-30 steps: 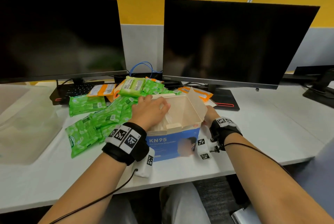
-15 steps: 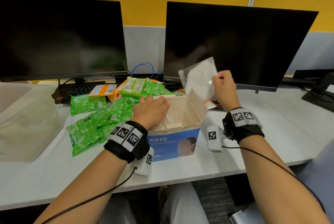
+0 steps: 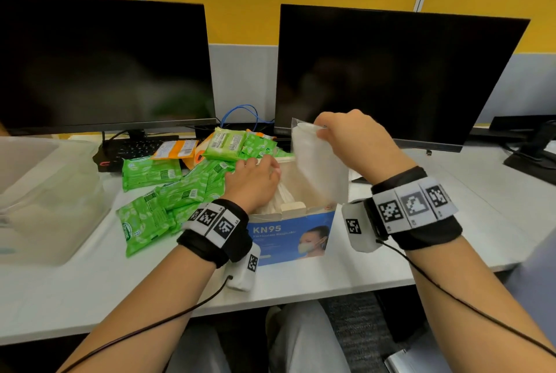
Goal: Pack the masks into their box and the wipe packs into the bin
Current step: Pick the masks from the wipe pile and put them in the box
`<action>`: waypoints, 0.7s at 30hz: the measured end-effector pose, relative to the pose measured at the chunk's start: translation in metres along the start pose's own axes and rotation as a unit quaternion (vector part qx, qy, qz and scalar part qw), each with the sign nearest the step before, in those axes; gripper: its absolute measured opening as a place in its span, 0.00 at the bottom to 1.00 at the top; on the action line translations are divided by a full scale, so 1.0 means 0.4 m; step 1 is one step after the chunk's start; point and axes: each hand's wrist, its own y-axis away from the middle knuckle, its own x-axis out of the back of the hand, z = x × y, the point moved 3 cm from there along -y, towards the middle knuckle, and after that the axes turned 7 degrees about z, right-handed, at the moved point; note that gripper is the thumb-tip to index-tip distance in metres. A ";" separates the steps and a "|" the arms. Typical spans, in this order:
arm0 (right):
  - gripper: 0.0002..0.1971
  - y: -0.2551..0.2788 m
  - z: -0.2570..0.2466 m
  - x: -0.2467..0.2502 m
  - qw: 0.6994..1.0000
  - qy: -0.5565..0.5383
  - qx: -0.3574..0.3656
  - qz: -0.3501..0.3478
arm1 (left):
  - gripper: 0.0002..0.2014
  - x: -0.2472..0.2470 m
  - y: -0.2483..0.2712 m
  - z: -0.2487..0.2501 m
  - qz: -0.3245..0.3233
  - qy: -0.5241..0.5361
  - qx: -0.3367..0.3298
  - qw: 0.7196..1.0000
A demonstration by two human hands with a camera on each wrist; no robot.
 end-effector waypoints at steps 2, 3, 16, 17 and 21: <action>0.11 -0.001 -0.026 0.002 1.000 -0.007 0.004 -0.014 | 0.15 -0.002 0.001 -0.001 0.000 -0.004 0.000 1.000; 0.12 -0.002 -0.039 0.000 0.999 -0.029 0.003 -0.045 | 0.15 -0.003 0.000 -0.001 0.000 -0.008 -0.001 1.000; 0.20 -0.014 -0.012 0.063 0.991 -0.059 -0.050 -0.106 | 0.14 -0.008 -0.005 -0.006 0.014 -0.013 -0.004 1.000; 0.20 -0.017 -0.024 0.056 0.991 -0.025 -0.029 -0.128 | 0.14 -0.009 -0.006 -0.005 0.013 -0.013 -0.004 1.000; 0.20 -0.021 -0.076 -0.051 0.970 0.033 0.027 -0.239 | 0.14 -0.008 -0.005 -0.005 0.013 -0.012 -0.003 1.000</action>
